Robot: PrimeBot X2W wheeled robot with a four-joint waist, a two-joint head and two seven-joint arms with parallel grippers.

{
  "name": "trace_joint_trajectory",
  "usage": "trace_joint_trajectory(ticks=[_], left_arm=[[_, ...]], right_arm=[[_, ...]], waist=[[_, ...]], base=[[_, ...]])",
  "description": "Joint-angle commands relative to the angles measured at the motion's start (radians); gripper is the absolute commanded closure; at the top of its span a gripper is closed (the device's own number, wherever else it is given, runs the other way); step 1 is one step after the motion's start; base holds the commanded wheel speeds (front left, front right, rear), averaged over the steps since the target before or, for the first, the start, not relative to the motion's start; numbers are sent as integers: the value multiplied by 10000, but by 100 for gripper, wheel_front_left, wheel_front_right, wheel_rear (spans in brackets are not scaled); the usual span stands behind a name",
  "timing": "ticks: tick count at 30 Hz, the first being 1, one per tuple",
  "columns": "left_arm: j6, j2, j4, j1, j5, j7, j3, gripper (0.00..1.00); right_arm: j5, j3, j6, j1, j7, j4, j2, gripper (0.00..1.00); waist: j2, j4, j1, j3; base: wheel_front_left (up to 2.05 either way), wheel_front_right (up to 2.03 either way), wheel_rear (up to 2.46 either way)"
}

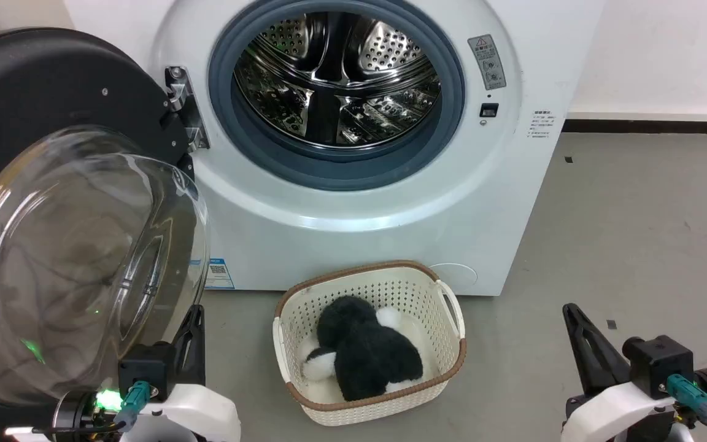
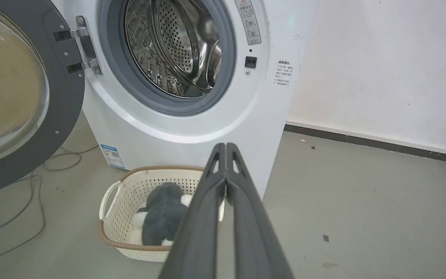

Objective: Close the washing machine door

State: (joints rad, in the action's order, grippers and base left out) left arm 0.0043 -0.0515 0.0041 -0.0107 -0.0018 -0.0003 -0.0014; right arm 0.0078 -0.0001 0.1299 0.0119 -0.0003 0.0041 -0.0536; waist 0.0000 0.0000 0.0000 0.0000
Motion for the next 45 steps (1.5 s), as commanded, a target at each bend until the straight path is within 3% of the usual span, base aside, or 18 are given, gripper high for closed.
trace_joint_trajectory(ticks=[1, 19, 20, 34, 35, 36, 37, 45], left_arm=[[-43, 13, -41, 107, 18, 3, 14, 100], [-43, 13, -41, 107, 18, 3, 14, 100], [0, 0, 0, 0, 0, 0, 0, 0], [284, -7, 47, 76, -3, -226, -154, 0], [307, -13, 52, 91, 2, -247, -171, 14], [331, -22, 51, 112, 9, -268, -187, 62], [351, -33, 52, 133, 16, -289, -206, 100], [501, -132, -96, 386, 24, -435, -298, 100]], right_arm=[[-78, 1, 8, -119, 3, -41, 34, 100], [-78, 1, 8, -119, 3, -41, 34, 100], [0, -2, 0, 0, 0, 0, 0, 0], [93, -206, 1, -34, -226, 25, 3, 0], [102, -226, 1, -40, -247, 25, 3, 0], [111, -243, 1, -45, -268, 25, 3, 0], [119, -260, 1, -52, -289, 24, 4, 0], [176, -393, 1, -99, -435, 10, 6, 0]], waist=[[0, 0, 0, 0], [0, 0, 0, 0], [0, 0, 0, 0], [0, 12, 0, 35], [0, 17, 0, 40], [0, 23, 0, 46], [0, 30, 0, 53], [0, 138, 0, 114]], base=[[0, 0, 0], [0, 0, 0], [0, 0, 0], [0, 0, 0], [0, 0, 0], [0, 0, 0], [0, 0, 0], [0, 0, 0]])
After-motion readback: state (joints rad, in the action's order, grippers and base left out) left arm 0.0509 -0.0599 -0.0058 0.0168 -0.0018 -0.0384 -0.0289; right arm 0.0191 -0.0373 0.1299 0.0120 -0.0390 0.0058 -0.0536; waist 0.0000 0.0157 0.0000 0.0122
